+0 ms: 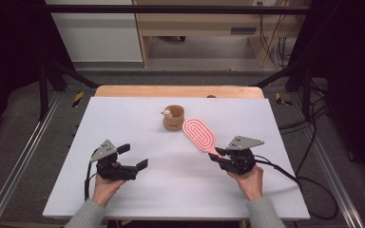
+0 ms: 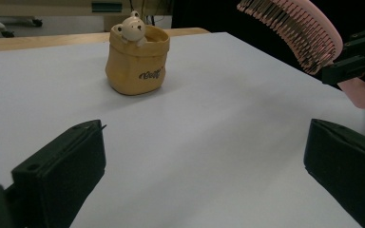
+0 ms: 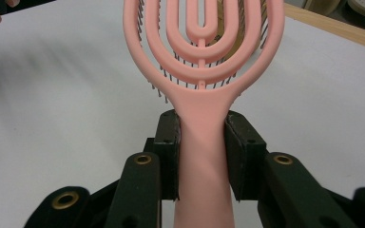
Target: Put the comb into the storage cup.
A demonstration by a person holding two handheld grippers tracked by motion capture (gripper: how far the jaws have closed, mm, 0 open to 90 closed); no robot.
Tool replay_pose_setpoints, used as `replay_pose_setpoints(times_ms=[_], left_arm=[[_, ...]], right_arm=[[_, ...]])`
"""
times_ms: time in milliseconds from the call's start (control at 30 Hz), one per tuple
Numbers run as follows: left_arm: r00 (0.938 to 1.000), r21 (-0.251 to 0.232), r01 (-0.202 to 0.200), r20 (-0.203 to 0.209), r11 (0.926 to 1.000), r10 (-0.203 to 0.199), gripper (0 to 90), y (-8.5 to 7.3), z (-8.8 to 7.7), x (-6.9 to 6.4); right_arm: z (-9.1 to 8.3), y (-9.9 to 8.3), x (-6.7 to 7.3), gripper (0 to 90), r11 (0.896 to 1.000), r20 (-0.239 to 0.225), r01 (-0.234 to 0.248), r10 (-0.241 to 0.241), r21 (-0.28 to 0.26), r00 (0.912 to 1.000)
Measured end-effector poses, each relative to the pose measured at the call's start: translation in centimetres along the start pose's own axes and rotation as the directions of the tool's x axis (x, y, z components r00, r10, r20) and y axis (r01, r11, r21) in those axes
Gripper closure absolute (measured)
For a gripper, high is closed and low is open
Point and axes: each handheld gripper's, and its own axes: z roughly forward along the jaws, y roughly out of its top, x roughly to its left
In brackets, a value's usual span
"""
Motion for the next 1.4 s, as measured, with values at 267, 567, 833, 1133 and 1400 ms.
replay_pose_setpoints(times_ms=[267, 567, 833, 1133, 1400], left_arm=[[0.9998, -0.008, 0.012, 0.019, 0.9999, -0.012, 0.1, 0.6, 0.3, -0.3], [0.9989, -0.023, 0.017, 0.044, 0.9996, -0.016, 0.1, 1.6, 1.3, -1.2], [0.9969, -0.032, 0.03, 0.073, 0.999, -0.027, 0.1, 2.3, 2.5, -2.2], [0.9941, -0.048, 0.056, 0.095, 0.9973, -0.051, 0.1, 2.9, 3.6, -3.2], [0.9925, -0.058, 0.067, 0.106, 0.996, -0.061, 0.1, 3.4, 4.2, -4.0]], right_arm=[[0.0, 0.2, 0.2, 69.2, 1.0, -0.003, 0.003, -0.003, -0.014, 1.0], [0.2, 0.3, 0.5, 69.2, 1.0, -0.009, 0.004, -0.004, -0.016, 1.0], [0.2, 0.3, 0.5, 69.2, 1.0, -0.006, 0.002, -0.002, -0.027, 1.0], [0.2, 0.3, 0.6, 69.2, 1.0, -0.011, 0.005, -0.005, -0.027, 0.9999], [0.2, 0.4, 0.7, 69.2, 1.0, -0.01, 0.006, -0.006, -0.029, 0.9999]])
